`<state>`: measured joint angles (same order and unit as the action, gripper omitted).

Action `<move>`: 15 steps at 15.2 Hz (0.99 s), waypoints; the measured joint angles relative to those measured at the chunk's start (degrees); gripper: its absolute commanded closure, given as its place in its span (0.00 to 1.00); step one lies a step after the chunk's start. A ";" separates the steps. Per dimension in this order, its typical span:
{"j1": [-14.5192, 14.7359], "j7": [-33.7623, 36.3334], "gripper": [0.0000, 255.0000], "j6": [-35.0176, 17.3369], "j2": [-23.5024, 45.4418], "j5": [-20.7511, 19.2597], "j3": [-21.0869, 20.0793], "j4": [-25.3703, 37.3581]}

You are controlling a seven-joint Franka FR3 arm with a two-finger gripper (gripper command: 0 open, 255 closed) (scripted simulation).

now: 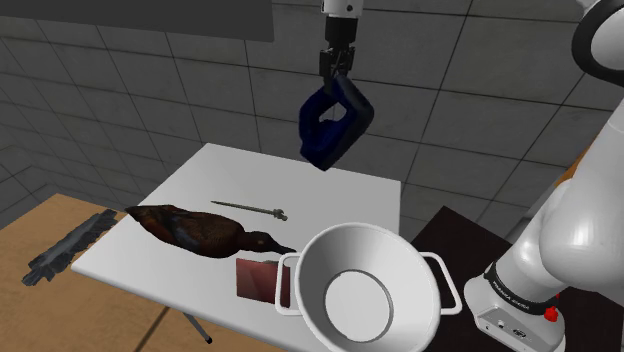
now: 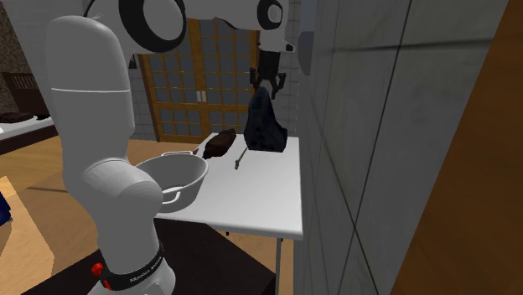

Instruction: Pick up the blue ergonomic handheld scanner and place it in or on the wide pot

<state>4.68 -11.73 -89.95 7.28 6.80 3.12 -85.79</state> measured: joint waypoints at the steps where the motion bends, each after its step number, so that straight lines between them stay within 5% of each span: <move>1: -0.03 0.02 1.00 0.45 0.06 0.00 0.02 0.51; 15: 6.26 13.13 1.00 1.51 -19.27 0.86 -6.75 -16.19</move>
<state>10.94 1.40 -88.44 -11.99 7.66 -3.63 -101.98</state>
